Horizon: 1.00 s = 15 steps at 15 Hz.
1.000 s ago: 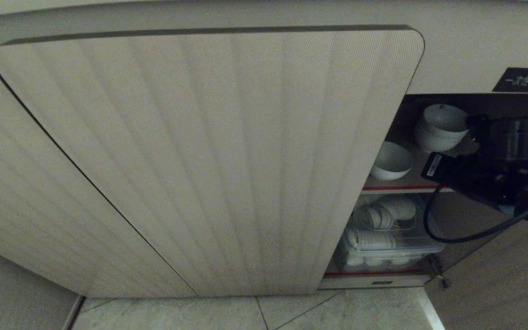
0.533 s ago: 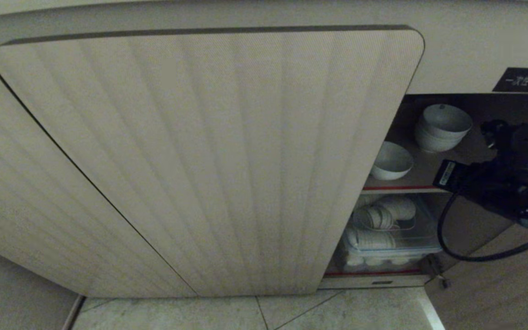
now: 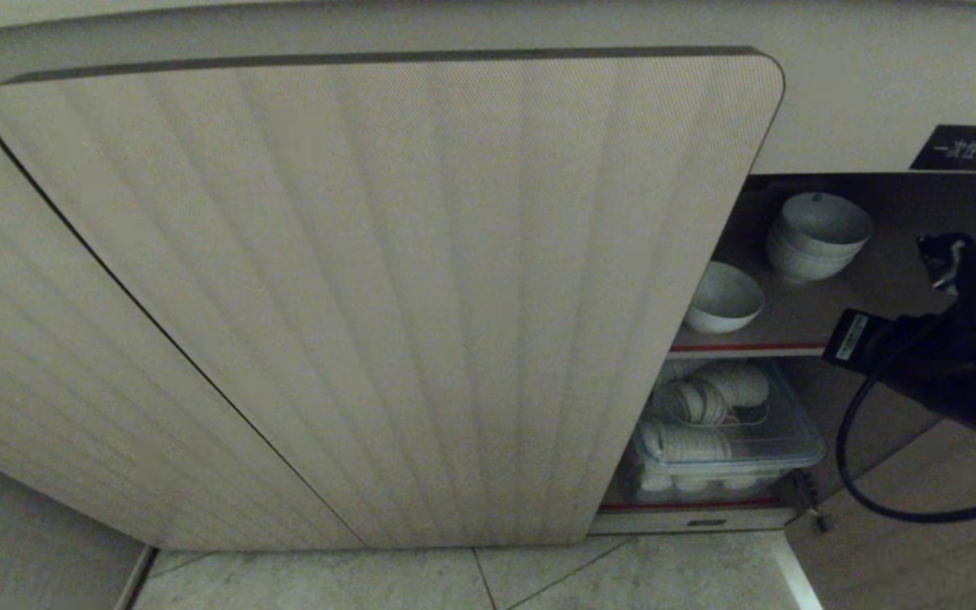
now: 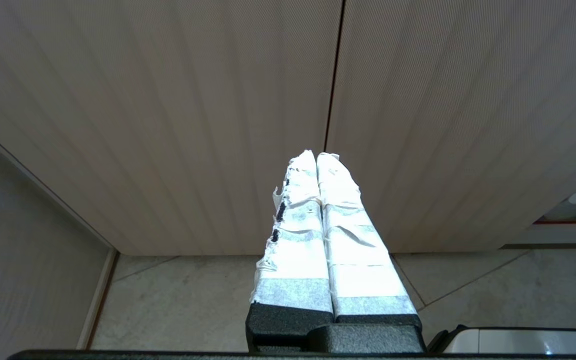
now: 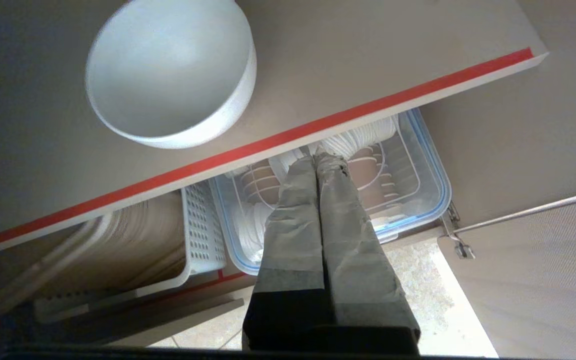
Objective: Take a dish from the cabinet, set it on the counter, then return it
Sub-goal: Close the cabinet door
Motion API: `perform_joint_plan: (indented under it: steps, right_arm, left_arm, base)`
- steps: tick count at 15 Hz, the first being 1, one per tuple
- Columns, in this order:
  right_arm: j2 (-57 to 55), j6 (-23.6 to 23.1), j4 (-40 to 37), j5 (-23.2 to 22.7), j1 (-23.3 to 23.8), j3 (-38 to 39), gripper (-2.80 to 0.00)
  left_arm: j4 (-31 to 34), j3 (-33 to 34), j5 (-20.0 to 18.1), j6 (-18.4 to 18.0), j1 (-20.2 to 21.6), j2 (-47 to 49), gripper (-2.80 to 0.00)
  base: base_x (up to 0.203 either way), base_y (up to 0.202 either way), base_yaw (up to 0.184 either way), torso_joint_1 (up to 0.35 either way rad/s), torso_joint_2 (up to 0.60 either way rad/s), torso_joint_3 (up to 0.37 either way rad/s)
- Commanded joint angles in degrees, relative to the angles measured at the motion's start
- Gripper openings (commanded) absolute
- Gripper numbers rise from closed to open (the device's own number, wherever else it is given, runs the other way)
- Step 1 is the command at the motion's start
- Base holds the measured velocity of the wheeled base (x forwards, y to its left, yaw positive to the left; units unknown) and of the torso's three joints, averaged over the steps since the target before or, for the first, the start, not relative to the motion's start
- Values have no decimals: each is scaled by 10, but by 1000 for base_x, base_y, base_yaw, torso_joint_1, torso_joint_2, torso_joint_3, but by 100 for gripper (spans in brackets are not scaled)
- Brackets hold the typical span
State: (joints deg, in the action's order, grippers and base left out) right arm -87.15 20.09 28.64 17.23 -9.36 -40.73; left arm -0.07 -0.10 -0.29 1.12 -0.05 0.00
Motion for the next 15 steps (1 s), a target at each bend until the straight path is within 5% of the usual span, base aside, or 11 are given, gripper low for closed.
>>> perform_joint_plan:
  steps: [1, 15]
  right_arm:
    - [14, 0, 1, -3, 0, 8, -280]
    - [103, -24, 4, -47, 0, 99, -280]
  left_arm:
    - [0, 0, 0, 0, 0, 0, -280]
    - [0, 0, 0, 0, 0, 0, -280]
  base:
    - [0, 0, 0, 0, 0, 0]
    - [0, 0, 0, 0, 0, 0]
